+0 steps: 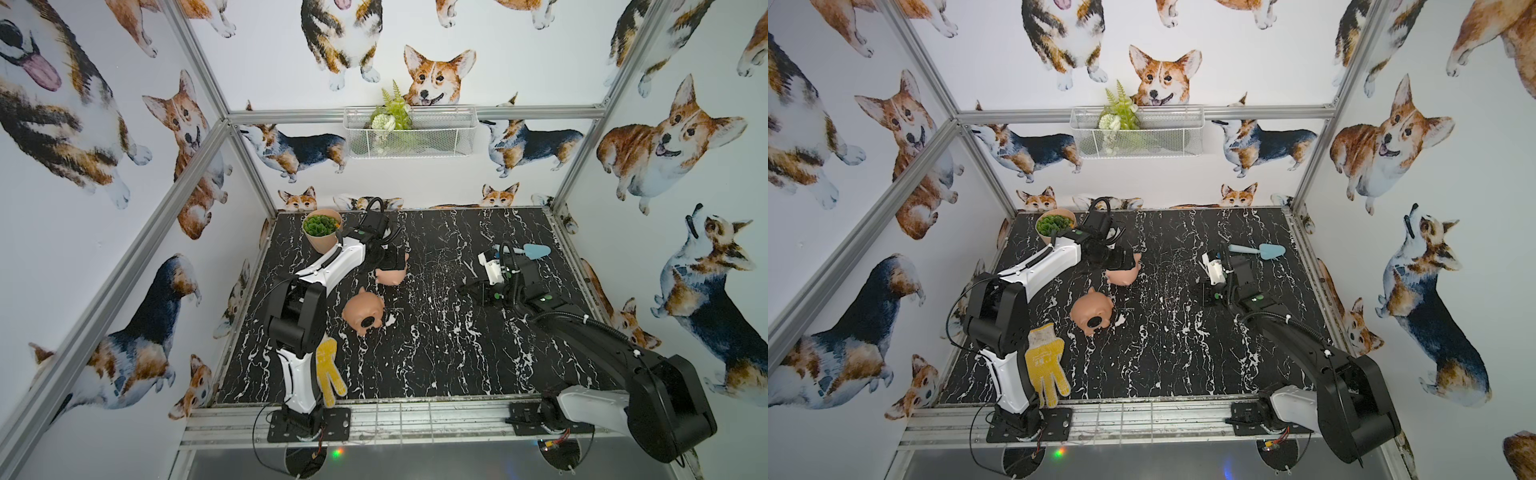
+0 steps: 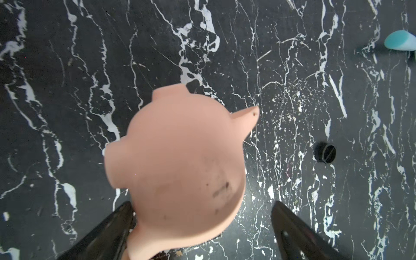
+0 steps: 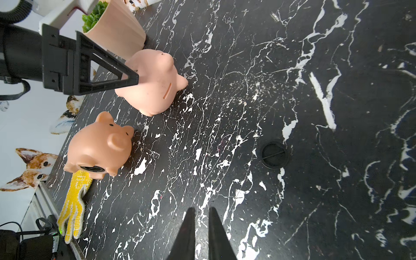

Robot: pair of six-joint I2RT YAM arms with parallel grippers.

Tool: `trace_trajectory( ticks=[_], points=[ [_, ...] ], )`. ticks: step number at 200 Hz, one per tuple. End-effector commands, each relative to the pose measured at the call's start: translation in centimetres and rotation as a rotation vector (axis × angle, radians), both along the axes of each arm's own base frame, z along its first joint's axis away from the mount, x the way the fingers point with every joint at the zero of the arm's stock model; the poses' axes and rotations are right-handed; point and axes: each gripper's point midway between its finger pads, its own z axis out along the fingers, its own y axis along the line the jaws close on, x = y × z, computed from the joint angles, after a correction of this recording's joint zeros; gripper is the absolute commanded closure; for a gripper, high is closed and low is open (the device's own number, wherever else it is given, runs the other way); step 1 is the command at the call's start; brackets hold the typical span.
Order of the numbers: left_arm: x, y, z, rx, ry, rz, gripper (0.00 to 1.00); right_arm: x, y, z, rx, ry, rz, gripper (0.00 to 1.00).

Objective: Close piggy banks
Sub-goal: Turn over the piggy bank at the center of the board.

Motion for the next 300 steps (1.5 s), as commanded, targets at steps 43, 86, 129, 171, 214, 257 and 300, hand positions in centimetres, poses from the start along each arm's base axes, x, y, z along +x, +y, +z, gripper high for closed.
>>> trace_trajectory(
  ticks=[43, 86, 129, 171, 214, 257, 300],
  points=[
    [-3.1, -4.6, 1.2, -0.083, -0.006, -0.051, 0.03, 0.0, -0.1, -0.3, -0.005, -0.001, -0.004, 0.85],
    [-5.3, -9.1, 3.2, -0.146, -0.017, -0.122, 0.03, -0.1, -0.3, -0.3, -0.008, -0.006, -0.009, 0.85],
    [-4.1, -8.0, 7.7, -0.062, -0.126, -0.165, 0.02, -0.2, -0.3, -0.1, -0.002, -0.010, -0.011, 0.85],
    [-1.0, -6.1, 7.9, 0.025, -0.141, -0.290, 0.01, -0.3, -0.4, -0.3, 0.006, -0.008, -0.016, 0.85],
    [1.8, -5.0, 5.6, 0.135, -0.127, -0.429, 0.01, -0.4, -0.4, -0.2, 0.010, -0.007, -0.019, 0.85],
    [3.0, -4.5, 3.1, 0.129, -0.081, -0.549, 0.00, -0.4, -0.5, 0.0, 0.009, -0.009, -0.018, 0.85],
    [2.6, -4.0, 1.0, 0.118, 0.004, -0.603, 0.01, -0.5, -0.6, -0.2, 0.005, -0.007, -0.020, 0.85]
  ],
)
